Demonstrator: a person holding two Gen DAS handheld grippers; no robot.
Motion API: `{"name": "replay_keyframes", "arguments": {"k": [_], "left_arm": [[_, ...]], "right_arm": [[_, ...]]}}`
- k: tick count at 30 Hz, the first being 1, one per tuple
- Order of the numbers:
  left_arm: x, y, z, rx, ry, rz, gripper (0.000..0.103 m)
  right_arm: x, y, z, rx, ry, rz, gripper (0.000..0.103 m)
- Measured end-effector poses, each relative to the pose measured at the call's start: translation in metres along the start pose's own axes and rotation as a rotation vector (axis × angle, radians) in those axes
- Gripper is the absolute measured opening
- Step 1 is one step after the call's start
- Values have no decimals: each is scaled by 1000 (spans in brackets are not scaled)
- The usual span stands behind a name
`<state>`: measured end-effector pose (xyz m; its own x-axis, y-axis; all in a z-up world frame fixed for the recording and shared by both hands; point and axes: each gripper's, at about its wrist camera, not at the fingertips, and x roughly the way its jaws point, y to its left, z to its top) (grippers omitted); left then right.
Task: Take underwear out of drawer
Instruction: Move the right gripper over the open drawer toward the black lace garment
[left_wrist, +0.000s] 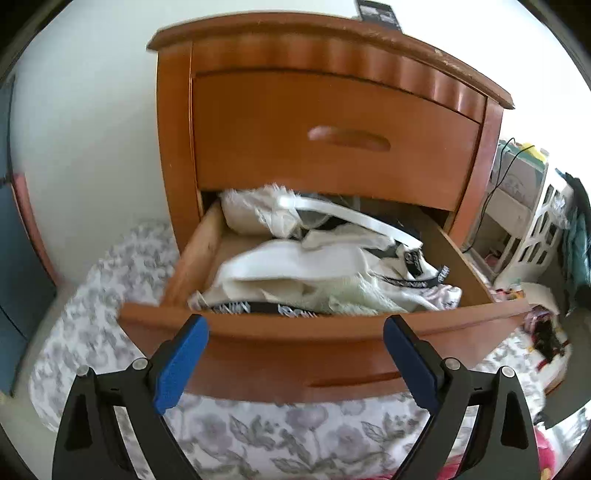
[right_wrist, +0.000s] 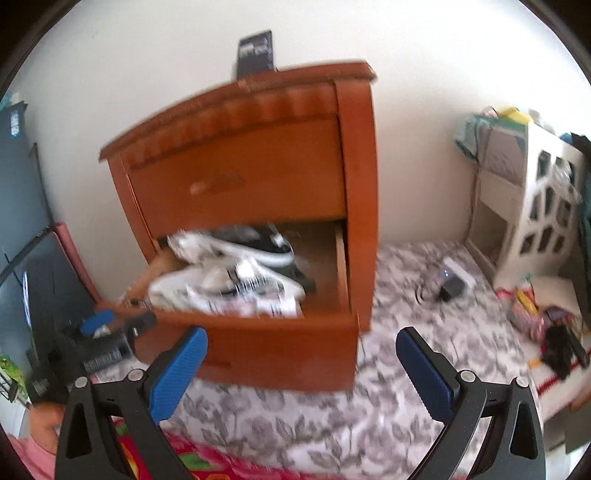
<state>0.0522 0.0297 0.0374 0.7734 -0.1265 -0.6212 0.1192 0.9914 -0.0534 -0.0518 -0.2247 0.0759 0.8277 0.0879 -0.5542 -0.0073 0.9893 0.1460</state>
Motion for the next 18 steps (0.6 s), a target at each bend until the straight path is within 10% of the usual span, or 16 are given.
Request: {"name": "replay_keyframes", "arguments": {"k": [6,18], "left_arm": [[6,11,2,-26,5,-4,96],[16,6,4,29,11,29,101]], "right_arm": [[19,15,44,-111,-8,8,103],[105,52,53,-296,288,102,103]]}}
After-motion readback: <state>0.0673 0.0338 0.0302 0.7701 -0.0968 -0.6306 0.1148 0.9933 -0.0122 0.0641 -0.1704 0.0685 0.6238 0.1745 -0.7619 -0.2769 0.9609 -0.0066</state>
